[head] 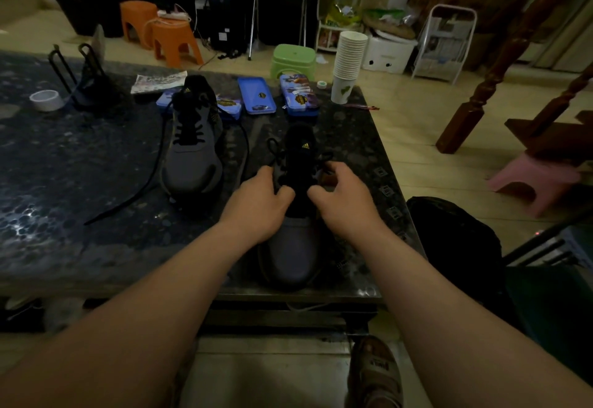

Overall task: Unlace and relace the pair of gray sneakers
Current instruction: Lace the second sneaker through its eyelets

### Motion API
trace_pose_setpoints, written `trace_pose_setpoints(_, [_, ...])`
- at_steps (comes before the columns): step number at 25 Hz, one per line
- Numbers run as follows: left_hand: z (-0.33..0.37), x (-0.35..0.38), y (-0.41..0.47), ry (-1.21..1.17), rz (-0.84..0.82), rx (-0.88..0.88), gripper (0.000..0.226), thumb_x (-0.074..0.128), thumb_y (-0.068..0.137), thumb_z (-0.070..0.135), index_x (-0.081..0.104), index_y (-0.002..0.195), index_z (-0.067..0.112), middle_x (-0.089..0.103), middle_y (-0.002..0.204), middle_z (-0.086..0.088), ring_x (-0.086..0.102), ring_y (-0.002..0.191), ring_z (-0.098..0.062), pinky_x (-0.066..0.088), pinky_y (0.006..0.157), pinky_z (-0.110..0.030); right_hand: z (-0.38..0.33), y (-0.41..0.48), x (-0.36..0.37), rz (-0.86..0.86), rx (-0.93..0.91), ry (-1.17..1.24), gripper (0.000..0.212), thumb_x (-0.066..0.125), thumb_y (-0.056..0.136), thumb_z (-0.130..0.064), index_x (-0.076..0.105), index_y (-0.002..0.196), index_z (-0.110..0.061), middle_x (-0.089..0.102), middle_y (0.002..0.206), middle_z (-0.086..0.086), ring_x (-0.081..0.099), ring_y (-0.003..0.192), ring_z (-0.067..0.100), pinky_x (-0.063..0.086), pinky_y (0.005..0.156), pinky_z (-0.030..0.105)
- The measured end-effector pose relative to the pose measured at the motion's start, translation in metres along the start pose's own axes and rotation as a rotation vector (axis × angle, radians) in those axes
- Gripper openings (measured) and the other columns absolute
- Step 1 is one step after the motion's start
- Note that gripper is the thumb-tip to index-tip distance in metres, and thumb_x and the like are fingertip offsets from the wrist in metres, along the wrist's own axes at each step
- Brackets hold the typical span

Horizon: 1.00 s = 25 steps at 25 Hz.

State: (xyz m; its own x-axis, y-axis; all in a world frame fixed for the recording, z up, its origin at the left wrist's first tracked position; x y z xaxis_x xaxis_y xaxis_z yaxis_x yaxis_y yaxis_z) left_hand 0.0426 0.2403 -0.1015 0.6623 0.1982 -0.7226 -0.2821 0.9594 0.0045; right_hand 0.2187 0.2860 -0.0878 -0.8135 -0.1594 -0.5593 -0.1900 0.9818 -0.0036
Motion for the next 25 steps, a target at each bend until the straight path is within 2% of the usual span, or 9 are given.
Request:
trace_pose_setpoints(4, [0.004, 0.004, -0.008, -0.028, -0.072, 0.023, 0.042, 0.051, 0.103, 0.042, 0.05, 0.138, 0.02, 0.067, 0.128, -0.005, 0.064, 0.113, -0.028, 0.053, 0.095, -0.042, 0.003, -0.006, 0.008, -0.062, 0.019, 0.007, 0.061, 0.068, 0.093, -0.04, 0.048, 0.148, -0.024, 0.064, 0.128, -0.005, 0.061, 0.116, 0.014, 0.046, 0.091, 0.028])
trace_pose_setpoints(8, [0.005, 0.002, -0.009, 0.017, -0.081, 0.025, 0.039, 0.05, 0.102, 0.042, 0.052, 0.133, 0.018, 0.067, 0.127, -0.008, 0.064, 0.111, -0.029, 0.054, 0.095, -0.044, -0.002, -0.012, 0.003, -0.041, 0.009, -0.069, 0.054, 0.062, 0.095, -0.036, 0.051, 0.146, -0.024, 0.066, 0.129, -0.002, 0.062, 0.117, 0.018, 0.047, 0.09, 0.03])
trace_pose_setpoints(11, [0.002, 0.005, -0.021, -0.067, -0.151, -0.004, 0.061, 0.057, 0.096, 0.057, 0.048, 0.144, 0.023, 0.066, 0.134, -0.003, 0.063, 0.12, -0.024, 0.052, 0.101, -0.041, 0.005, -0.026, 0.003, -0.122, 0.068, 0.055, 0.049, 0.063, 0.099, -0.043, 0.055, 0.143, -0.024, 0.064, 0.125, -0.008, 0.06, 0.114, 0.01, 0.045, 0.083, 0.021])
trace_pose_setpoints(13, [0.002, 0.002, -0.028, 0.001, -0.103, -0.027, 0.06, 0.061, 0.092, 0.058, 0.051, 0.139, 0.022, 0.068, 0.128, -0.004, 0.065, 0.114, -0.026, 0.055, 0.095, -0.042, 0.01, -0.035, 0.008, -0.135, 0.078, 0.006, 0.055, 0.066, 0.094, -0.052, 0.056, 0.14, -0.023, 0.065, 0.128, -0.008, 0.061, 0.118, 0.014, 0.051, 0.091, 0.028])
trace_pose_setpoints(15, [0.003, 0.0, -0.028, 0.077, -0.025, -0.08, 0.05, 0.058, 0.094, 0.054, 0.054, 0.13, 0.019, 0.068, 0.121, -0.007, 0.065, 0.107, -0.031, 0.055, 0.089, -0.043, 0.012, -0.035, 0.012, -0.076, 0.093, -0.072, 0.057, 0.064, 0.092, -0.053, 0.055, 0.14, -0.022, 0.066, 0.13, -0.001, 0.062, 0.119, 0.022, 0.052, 0.097, 0.038])
trace_pose_setpoints(19, [0.01, -0.004, -0.03, 0.178, 0.044, -0.135, 0.038, 0.052, 0.097, 0.049, 0.051, 0.115, 0.016, 0.066, 0.116, -0.012, 0.063, 0.103, -0.037, 0.052, 0.084, -0.043, 0.004, -0.034, 0.013, -0.012, 0.106, -0.187, 0.047, 0.058, 0.09, -0.049, 0.054, 0.128, -0.021, 0.066, 0.116, 0.001, 0.064, 0.105, 0.025, 0.054, 0.09, 0.042])
trace_pose_setpoints(23, [0.011, -0.004, -0.025, 0.207, 0.018, -0.131, 0.044, 0.051, 0.097, 0.057, 0.052, 0.113, 0.016, 0.066, 0.113, -0.011, 0.064, 0.1, -0.036, 0.053, 0.083, -0.044, 0.006, -0.031, 0.013, -0.034, 0.094, -0.216, 0.051, 0.053, 0.09, -0.063, 0.058, 0.123, -0.024, 0.067, 0.115, -0.001, 0.065, 0.104, 0.024, 0.055, 0.09, 0.044])
trace_pose_setpoints(25, [0.013, -0.006, -0.024, 0.223, 0.054, -0.133, 0.04, 0.049, 0.098, 0.053, 0.051, 0.108, 0.015, 0.066, 0.109, -0.012, 0.062, 0.095, -0.036, 0.052, 0.079, -0.043, 0.003, -0.029, 0.012, -0.007, 0.082, -0.276, 0.049, 0.052, 0.092, -0.061, 0.059, 0.118, -0.021, 0.068, 0.113, 0.001, 0.065, 0.102, 0.025, 0.054, 0.087, 0.042])
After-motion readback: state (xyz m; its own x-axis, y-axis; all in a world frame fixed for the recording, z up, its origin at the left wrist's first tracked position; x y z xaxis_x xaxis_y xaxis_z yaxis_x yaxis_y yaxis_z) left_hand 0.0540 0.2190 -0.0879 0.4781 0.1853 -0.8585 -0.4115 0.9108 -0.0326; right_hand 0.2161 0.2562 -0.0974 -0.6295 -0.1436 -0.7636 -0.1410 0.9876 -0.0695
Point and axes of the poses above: each hand's wrist, its own y-axis towards the middle knuckle, its own x-axis out of the palm, z = x × y, the point moved 10 cm from there along y, towards the middle knuckle
